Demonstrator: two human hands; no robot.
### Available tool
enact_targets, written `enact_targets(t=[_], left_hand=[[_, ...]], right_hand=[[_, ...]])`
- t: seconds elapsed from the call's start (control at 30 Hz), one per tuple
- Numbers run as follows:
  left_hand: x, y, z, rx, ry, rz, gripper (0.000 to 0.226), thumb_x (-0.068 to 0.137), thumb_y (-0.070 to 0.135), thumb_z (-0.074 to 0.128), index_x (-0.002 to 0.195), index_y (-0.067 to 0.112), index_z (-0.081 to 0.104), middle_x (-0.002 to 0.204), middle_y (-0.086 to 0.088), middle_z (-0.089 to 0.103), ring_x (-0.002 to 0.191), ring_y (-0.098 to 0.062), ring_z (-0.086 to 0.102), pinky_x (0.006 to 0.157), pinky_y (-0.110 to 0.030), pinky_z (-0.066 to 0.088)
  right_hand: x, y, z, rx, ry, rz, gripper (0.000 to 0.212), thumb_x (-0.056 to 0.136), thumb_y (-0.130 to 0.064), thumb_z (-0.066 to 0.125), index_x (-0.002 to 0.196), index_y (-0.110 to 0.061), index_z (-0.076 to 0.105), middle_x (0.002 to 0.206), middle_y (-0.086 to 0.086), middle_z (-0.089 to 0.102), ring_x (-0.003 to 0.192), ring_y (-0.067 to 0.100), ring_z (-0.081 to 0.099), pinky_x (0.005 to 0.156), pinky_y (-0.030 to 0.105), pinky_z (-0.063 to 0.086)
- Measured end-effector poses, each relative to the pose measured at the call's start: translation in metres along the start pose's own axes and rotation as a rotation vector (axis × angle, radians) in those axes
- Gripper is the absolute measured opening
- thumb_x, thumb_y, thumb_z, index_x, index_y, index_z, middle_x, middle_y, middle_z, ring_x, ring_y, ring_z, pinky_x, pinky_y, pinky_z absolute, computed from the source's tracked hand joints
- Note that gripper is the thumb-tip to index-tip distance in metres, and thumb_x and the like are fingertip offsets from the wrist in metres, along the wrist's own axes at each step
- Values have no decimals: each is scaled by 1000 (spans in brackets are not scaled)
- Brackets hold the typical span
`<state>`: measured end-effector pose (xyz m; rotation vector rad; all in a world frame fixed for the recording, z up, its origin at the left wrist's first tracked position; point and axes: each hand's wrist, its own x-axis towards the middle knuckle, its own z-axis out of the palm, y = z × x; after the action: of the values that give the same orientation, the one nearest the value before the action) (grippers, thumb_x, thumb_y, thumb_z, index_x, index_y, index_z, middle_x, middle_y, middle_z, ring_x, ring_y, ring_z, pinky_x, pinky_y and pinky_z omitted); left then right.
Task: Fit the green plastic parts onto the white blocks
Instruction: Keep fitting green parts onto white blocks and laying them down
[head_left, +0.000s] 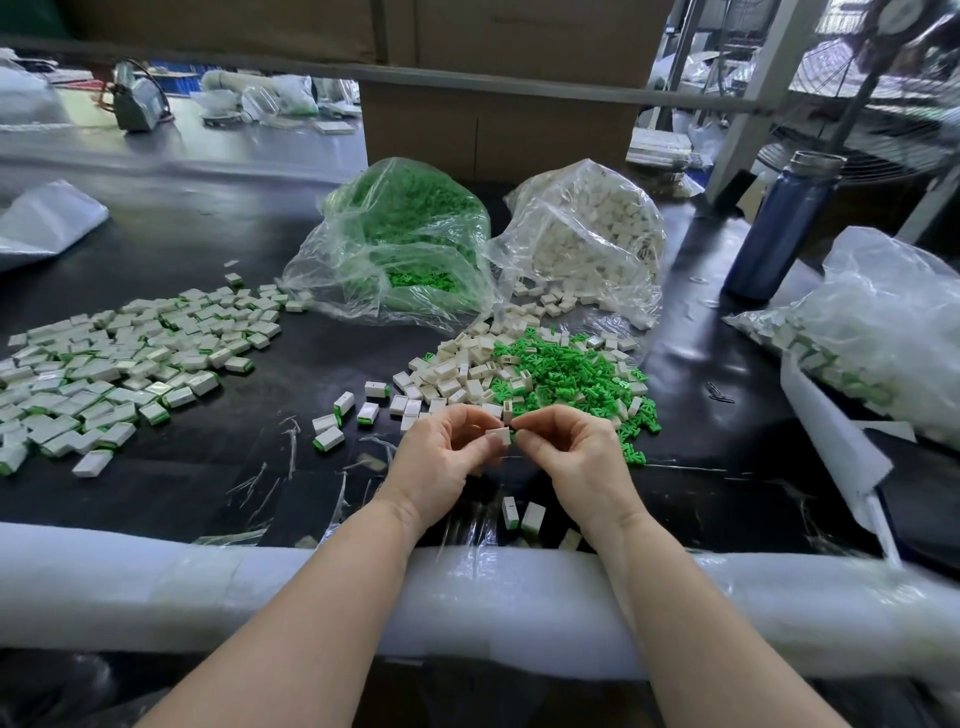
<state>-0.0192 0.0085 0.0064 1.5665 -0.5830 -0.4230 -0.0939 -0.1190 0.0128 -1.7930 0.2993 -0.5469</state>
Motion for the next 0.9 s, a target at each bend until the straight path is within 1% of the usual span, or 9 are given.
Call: enact_targets(t=[0.1, 0.2, 0.27, 0.37, 0.53, 0.63, 0.77, 0.83, 0.9], left_hand=[[0, 1, 2, 27, -11, 10, 11, 86, 6, 62, 87, 16, 67, 78, -3, 69, 67, -3, 65, 62, -11, 48], [0, 2, 3, 17, 13, 5, 17, 88, 0, 58, 82, 14, 67, 73, -2, 65, 62, 1, 63, 61, -12, 49], [-1, 2, 4, 39, 19, 10, 18, 87, -1, 57, 82, 12, 67, 72, 0, 64, 60, 3, 61, 60, -11, 49], [-2, 3, 4, 74, 16, 18, 20, 87, -2, 59, 80, 14, 68, 70, 3, 64, 59, 5, 60, 59, -9, 47], [-2, 4, 4, 88, -6, 4, 22, 86, -3, 59, 77, 15, 68, 72, 2, 66, 61, 3, 62, 62, -10, 49], [-3, 4, 3, 100, -29, 1, 21, 86, -4, 58, 78, 13, 68, 72, 1, 66, 60, 2, 61, 64, -11, 50], [-3, 5, 3, 151, -76, 13, 21, 86, -4, 58, 78, 13, 67, 66, 6, 63, 56, 3, 58, 64, -10, 49], [-3, 5, 2, 153, -66, 14, 22, 86, -2, 59, 78, 16, 68, 67, 6, 64, 60, -1, 60, 66, -12, 50], [-3, 5, 3, 131, -38, 21, 22, 87, 0, 59, 79, 19, 68, 72, 3, 66, 68, -6, 62, 71, -14, 51]], right_hand=[[0, 0, 0, -3, 6, 24, 24, 79, 4, 67, 72, -18, 64, 73, 2, 66, 69, 10, 61, 68, 16, 51], [0, 0, 1, 6, -1, 44, 25, 77, 6, 68, 70, -17, 64, 71, 3, 65, 67, 9, 59, 66, 18, 51], [0, 0, 1, 9, -8, 55, 25, 76, 6, 69, 69, -17, 63, 72, 4, 64, 68, 12, 59, 66, 22, 51], [0, 0, 1, 6, -16, 79, 25, 74, 7, 70, 67, -16, 62, 70, 5, 63, 67, 14, 58, 67, 26, 51], [1, 0, 0, -9, -34, 93, 25, 73, 7, 71, 66, -16, 63, 63, -1, 62, 57, 3, 57, 59, 17, 49], [0, 1, 0, 5, -44, 113, 25, 73, 7, 71, 65, -15, 63, 61, -2, 62, 55, 4, 56, 59, 19, 49], [-1, 0, -1, 3, -65, 115, 22, 71, 5, 73, 65, -14, 64, 61, -2, 63, 55, 4, 57, 59, 18, 50], [-1, 1, -1, 18, -56, 117, 22, 71, 5, 73, 66, -14, 64, 62, -1, 63, 56, 4, 57, 59, 19, 49], [0, 1, -1, 58, -29, 120, 20, 72, 5, 73, 68, -13, 64, 64, 1, 64, 57, 6, 58, 59, 19, 49]])
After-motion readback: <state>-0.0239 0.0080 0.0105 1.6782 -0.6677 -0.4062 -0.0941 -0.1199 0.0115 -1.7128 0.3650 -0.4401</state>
